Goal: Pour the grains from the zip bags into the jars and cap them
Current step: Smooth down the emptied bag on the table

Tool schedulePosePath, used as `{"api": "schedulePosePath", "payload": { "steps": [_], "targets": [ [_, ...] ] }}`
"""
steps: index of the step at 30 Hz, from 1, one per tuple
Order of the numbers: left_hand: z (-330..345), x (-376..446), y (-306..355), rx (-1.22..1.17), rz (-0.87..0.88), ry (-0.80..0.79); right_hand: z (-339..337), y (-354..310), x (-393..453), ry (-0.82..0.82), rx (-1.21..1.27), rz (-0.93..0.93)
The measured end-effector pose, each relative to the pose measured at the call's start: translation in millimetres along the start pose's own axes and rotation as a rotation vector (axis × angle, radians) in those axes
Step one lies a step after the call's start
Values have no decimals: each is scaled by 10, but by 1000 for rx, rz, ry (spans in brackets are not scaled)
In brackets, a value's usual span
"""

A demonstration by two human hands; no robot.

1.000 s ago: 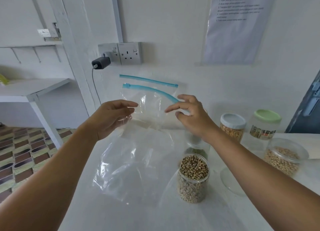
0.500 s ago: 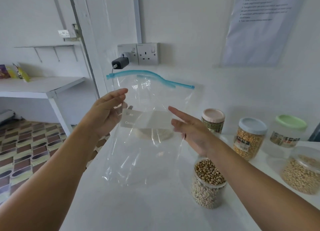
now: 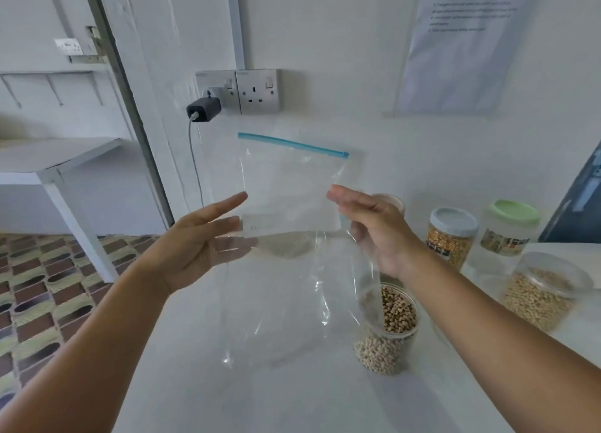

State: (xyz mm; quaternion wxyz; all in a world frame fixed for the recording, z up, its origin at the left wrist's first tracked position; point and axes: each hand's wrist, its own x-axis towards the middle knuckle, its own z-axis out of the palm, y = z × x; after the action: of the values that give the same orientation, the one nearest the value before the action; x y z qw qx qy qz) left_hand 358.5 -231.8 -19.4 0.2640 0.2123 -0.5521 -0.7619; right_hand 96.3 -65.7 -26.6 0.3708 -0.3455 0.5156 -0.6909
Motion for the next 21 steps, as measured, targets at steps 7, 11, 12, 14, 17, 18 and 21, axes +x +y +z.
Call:
{"api": "schedulePosePath", "payload": {
  "steps": [7,11,12,14,17,18,21],
  "targets": [
    [712,324,-54,-39,20,4,-587,-277,-231,116,74,4],
    [1362,461,-114,-2,34,23,-1139,-521,-349,173,43,-13],
    [1551,495,-140,1,36,31,-1301,-591,-391,177,53,-13],
    [1958,559,-216,7,27,28,-1662,-723,-487,179,82,-9],
    [2583,637,-390,32,1,13,-2290,-901,-640,180,108,1],
    [2792,658,-454,36,-6,12,-2498,-964,-699,179,106,6],
    [3372,760,-620,39,-12,-9,-3086,-1133,-862,189,113,21]
  ]
}}
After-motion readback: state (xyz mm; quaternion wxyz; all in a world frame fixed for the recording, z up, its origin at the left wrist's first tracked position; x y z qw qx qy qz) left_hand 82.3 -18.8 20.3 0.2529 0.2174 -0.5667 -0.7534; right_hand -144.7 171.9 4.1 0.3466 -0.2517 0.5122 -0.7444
